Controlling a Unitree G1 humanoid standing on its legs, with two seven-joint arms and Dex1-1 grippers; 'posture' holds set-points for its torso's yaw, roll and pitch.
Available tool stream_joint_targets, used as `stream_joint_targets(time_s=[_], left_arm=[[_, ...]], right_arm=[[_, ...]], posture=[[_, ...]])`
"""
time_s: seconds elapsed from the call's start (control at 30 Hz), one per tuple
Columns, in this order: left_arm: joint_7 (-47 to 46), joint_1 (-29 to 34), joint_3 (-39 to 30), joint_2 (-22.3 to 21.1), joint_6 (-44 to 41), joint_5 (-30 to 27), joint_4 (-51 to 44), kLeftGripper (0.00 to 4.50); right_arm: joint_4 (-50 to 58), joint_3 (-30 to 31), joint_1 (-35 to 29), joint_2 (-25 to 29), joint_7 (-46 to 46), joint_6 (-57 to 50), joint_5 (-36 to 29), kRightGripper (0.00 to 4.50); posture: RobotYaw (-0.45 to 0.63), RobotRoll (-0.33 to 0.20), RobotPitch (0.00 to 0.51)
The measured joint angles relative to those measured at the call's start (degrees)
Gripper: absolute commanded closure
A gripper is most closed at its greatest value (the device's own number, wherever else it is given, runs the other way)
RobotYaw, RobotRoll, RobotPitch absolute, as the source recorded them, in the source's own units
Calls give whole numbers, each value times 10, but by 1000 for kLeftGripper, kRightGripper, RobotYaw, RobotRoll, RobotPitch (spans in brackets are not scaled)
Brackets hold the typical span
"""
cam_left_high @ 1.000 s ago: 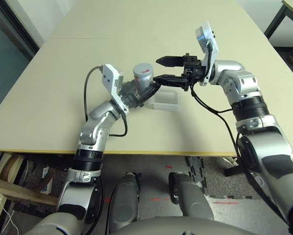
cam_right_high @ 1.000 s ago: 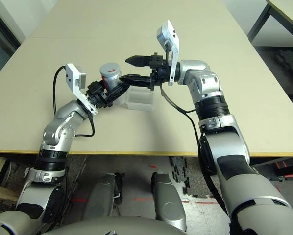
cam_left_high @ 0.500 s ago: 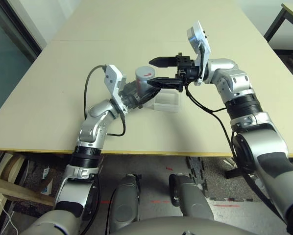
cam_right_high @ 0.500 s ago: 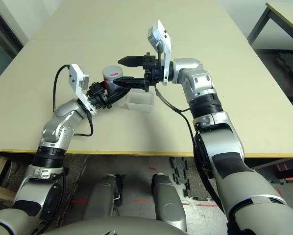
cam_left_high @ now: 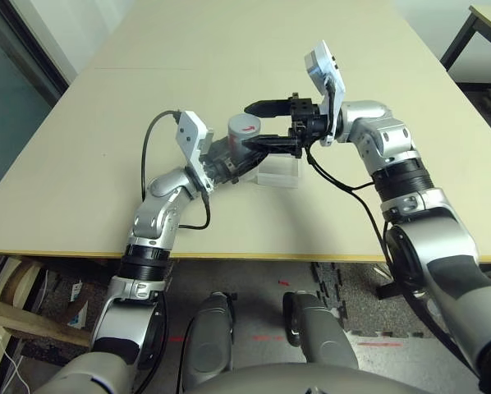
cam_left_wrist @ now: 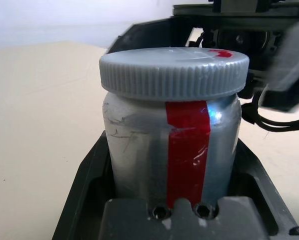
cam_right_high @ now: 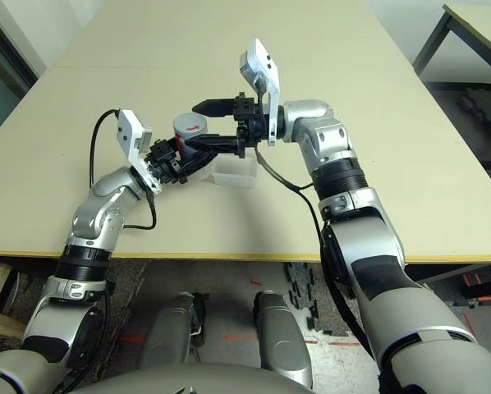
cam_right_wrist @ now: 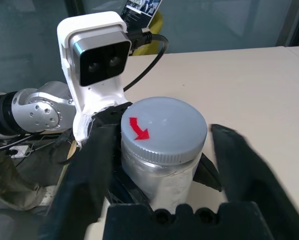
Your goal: Pour the medicine from the bottle into the box.
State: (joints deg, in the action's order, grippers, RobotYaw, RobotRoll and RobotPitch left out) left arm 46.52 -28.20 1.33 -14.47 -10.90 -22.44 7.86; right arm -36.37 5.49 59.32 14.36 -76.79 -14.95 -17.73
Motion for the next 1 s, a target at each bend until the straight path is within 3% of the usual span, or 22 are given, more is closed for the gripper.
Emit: stream_joint_targets(time_s=[0.03,1.0], left_arm=[[0,0,0,0,3,1,0,1787],[9,0,-3,-4,-17,-7,-7,1787]], right_arm=[[-3,0,1,-1,-1,0,0,1949],[-83,-4,39,-9,-48,28,2,1947]], posture=[[-30,0,124],[-22,0,132]])
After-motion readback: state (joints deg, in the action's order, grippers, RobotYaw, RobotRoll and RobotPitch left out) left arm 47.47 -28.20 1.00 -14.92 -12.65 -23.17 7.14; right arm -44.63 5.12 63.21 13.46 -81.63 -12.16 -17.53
